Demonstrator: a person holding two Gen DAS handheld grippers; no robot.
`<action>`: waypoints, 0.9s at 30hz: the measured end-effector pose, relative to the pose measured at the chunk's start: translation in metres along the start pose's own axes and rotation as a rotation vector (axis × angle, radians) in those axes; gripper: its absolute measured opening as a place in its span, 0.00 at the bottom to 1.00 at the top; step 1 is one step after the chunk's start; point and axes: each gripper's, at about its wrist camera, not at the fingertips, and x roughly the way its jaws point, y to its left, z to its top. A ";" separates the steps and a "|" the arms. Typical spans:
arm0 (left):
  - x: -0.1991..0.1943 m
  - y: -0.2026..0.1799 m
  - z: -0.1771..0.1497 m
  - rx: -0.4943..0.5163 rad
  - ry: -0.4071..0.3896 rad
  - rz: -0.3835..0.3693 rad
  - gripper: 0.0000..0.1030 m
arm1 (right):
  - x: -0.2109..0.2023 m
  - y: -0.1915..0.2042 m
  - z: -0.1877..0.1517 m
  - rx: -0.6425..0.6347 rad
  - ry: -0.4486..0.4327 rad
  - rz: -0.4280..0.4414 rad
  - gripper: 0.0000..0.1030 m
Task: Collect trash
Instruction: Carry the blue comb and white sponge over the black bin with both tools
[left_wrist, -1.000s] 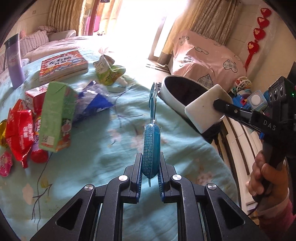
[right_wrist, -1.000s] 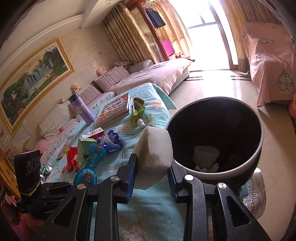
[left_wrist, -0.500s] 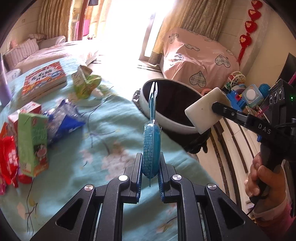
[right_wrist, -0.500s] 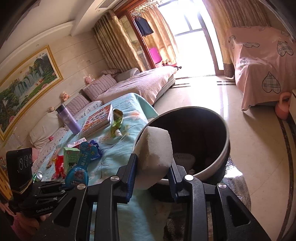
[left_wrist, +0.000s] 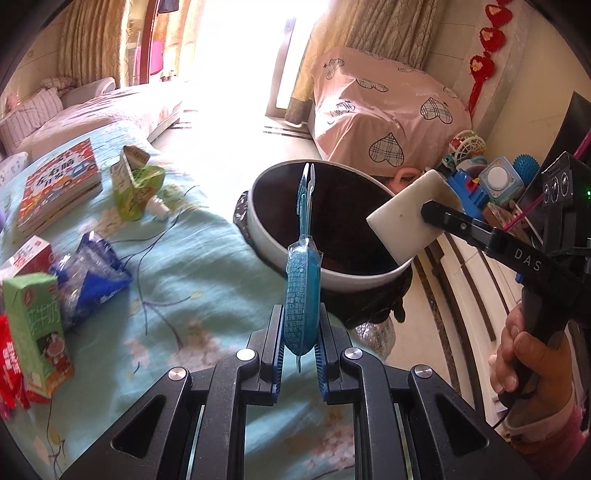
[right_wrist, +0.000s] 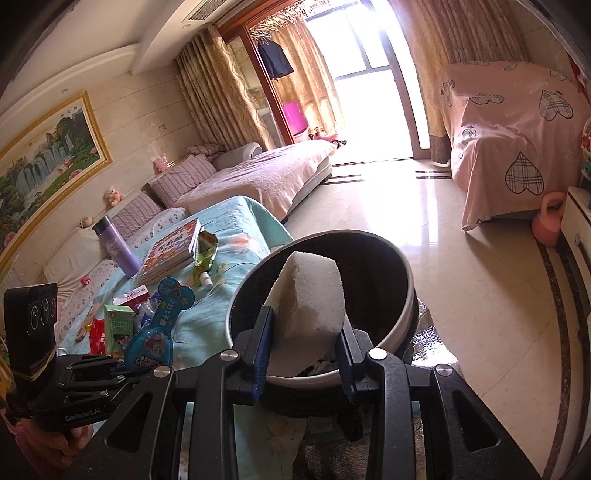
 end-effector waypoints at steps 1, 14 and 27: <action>0.002 -0.002 0.004 0.002 0.001 -0.001 0.13 | 0.001 -0.001 0.001 -0.001 0.001 -0.004 0.31; 0.035 -0.020 0.048 0.039 0.028 0.002 0.13 | 0.020 -0.012 0.020 -0.069 0.042 -0.069 0.33; 0.076 -0.029 0.067 0.035 0.093 0.024 0.16 | 0.050 -0.024 0.027 -0.099 0.126 -0.083 0.36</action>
